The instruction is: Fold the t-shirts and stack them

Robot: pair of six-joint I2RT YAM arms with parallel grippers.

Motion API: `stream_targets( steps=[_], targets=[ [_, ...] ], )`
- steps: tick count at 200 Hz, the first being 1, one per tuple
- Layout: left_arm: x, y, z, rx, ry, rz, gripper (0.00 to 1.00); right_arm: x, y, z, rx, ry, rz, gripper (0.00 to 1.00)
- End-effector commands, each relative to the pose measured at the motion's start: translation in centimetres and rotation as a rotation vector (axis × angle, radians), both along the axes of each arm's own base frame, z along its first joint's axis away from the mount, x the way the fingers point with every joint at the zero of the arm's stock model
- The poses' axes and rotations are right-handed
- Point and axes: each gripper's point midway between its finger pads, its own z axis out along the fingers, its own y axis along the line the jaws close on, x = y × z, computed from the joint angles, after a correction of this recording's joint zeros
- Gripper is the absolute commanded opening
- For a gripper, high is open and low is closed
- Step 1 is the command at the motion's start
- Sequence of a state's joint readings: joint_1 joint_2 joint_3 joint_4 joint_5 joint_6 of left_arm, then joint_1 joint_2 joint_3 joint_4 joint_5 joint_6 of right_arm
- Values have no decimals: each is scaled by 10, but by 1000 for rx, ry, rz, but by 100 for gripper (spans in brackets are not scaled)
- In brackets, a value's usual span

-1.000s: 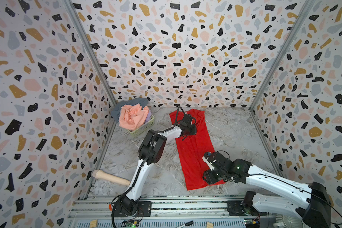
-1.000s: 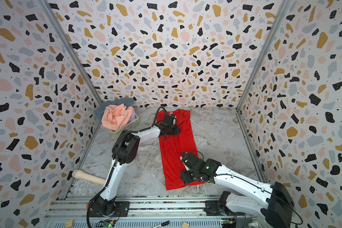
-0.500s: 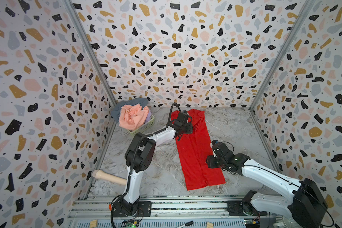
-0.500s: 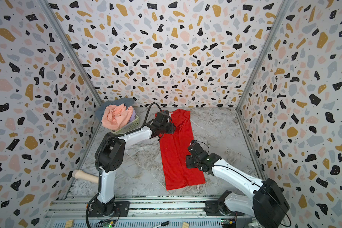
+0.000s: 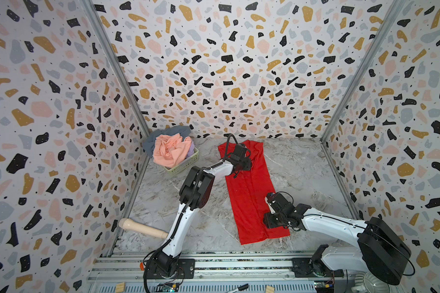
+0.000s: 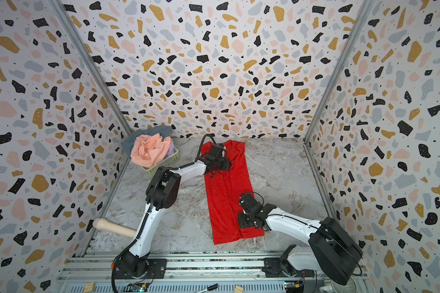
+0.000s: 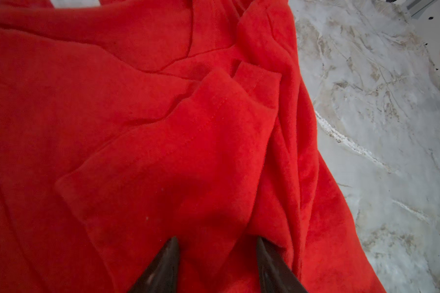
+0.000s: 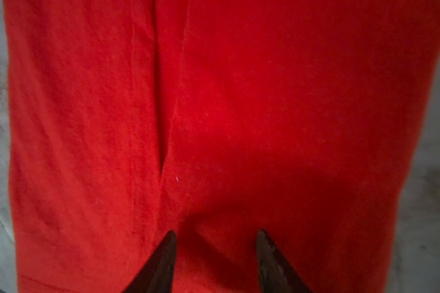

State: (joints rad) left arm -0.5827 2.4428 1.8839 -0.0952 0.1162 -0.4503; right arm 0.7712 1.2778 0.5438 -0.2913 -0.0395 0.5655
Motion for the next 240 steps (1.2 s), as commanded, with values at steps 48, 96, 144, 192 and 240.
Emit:
stream_targets(
  steps=[48,96,144,192,240],
  targets=[
    [8,-38,15,-150,-14,-144,52,-56,18,-11,31,178,120,52],
    [-32,0,84,-131,-74,-155,53,-18,9,47,21,-36,20,59],
    [-150,66,68,-73,101,-96,53,7,-43,60,104,-58,-247,65],
    [-288,107,33,-38,292,-71,52,-10,-67,41,111,55,-314,66],
    [-368,114,20,-72,411,-73,53,-42,-69,16,110,196,-337,61]
  ],
)
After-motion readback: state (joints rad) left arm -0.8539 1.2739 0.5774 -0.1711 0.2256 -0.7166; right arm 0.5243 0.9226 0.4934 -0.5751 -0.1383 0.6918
